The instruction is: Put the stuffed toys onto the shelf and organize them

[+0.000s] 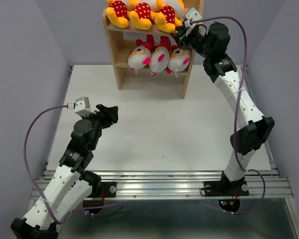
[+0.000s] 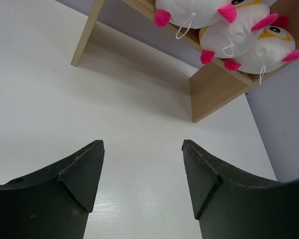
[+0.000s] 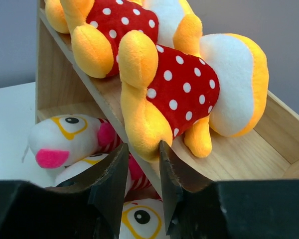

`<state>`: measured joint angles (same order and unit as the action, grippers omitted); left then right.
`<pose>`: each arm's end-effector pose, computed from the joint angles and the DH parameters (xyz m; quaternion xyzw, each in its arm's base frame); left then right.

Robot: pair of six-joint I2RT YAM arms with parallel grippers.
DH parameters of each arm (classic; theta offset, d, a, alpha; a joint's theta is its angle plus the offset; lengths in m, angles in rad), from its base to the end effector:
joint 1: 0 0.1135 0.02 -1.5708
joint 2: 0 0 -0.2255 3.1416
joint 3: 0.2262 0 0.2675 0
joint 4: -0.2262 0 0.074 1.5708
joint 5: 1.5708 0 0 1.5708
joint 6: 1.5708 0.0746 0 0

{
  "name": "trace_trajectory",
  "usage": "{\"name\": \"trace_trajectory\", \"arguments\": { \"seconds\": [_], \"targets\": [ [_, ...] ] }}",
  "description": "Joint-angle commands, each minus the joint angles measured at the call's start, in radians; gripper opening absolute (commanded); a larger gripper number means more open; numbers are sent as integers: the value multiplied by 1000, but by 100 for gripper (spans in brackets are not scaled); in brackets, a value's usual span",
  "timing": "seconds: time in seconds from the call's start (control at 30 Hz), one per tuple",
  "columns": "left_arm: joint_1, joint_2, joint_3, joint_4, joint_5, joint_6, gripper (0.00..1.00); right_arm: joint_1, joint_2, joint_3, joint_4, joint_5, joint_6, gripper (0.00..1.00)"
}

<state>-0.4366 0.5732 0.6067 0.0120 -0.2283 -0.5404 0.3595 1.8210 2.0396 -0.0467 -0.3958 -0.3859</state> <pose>0.2206 -0.0843 0.3112 -0.1178 0.6811 -0.2676 0.6712 0.4186 0.1881 0.4715 -0.3700 0.5331 0.1167 0.7519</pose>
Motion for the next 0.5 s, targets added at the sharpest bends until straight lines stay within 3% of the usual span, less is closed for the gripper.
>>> {"name": "trace_trajectory", "arguments": {
  "seconds": [0.0,0.13,0.2,0.23,0.33,0.47],
  "targets": [
    [2,4,-13,59,-2,0,75,-4,-12,16,10,-23,9,41],
    [2,13,-7,59,0,7,77,-4,-38,-4,11,18,-16,52],
    [4,14,-4,62,1,11,79,-4,-63,-13,13,35,-22,66],
    [4,16,-4,66,3,14,80,-4,-81,-18,13,52,-22,80],
    [2,24,2,77,10,28,82,-4,-118,-28,13,71,-15,100],
    [4,40,27,72,10,54,85,-4,-201,-56,-28,86,-4,100]
  ]
}}
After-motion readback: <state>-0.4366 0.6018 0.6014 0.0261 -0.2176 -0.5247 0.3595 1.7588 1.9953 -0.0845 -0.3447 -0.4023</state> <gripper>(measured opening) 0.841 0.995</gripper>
